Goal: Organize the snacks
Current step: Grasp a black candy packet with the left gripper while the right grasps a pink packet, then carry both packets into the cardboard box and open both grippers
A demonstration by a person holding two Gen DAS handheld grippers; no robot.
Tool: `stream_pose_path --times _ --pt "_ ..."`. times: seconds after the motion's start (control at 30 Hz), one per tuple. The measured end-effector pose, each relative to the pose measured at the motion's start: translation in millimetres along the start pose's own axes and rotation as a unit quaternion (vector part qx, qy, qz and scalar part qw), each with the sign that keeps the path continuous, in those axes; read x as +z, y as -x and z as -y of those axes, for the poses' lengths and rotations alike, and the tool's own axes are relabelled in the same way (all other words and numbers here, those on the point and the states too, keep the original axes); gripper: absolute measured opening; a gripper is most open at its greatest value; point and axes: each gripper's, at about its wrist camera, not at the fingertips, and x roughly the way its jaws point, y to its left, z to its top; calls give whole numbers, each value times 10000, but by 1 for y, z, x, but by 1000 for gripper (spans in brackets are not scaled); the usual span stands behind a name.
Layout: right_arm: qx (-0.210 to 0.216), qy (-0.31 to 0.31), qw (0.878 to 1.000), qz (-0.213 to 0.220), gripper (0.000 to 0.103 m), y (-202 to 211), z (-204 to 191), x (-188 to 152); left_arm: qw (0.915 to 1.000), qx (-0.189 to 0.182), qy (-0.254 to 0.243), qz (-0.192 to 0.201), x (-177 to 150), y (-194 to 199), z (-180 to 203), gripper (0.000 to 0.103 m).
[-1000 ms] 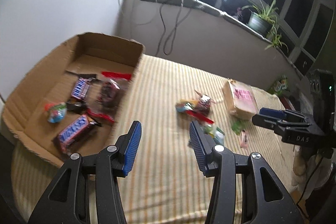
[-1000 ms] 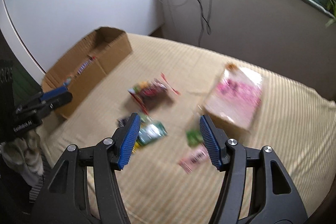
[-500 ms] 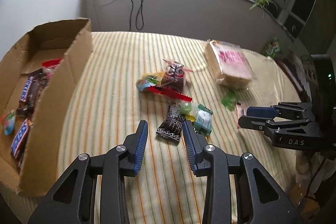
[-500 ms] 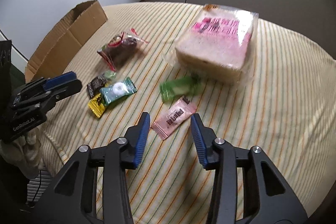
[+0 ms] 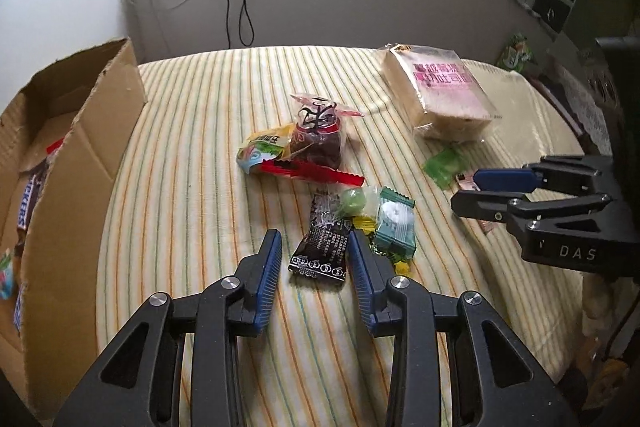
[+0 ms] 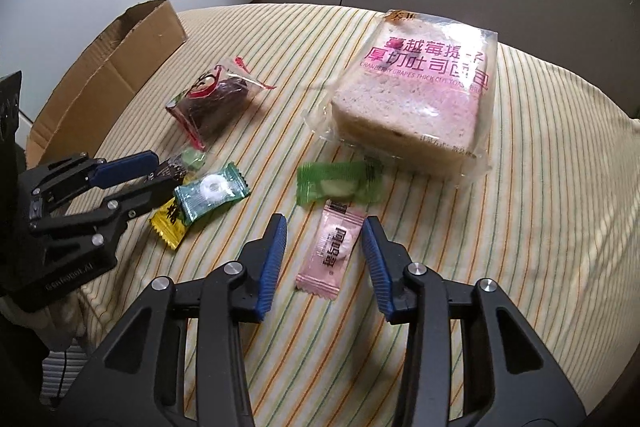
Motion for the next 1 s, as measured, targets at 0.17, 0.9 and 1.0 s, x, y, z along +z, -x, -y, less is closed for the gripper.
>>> stream_pose_path --times 0.17,0.9,1.0 --pt "-315 292 9991 8 41 -6 -12 3 9998 66 -183 -4 1 -1 5 29" --pt "-216 286 9992 165 20 19 7 -23 9985 -12 476 261 -13 26 -17 23" --pt "-192 240 9992 248 20 27 9 -23 9981 -18 534 319 -14 33 -19 4"
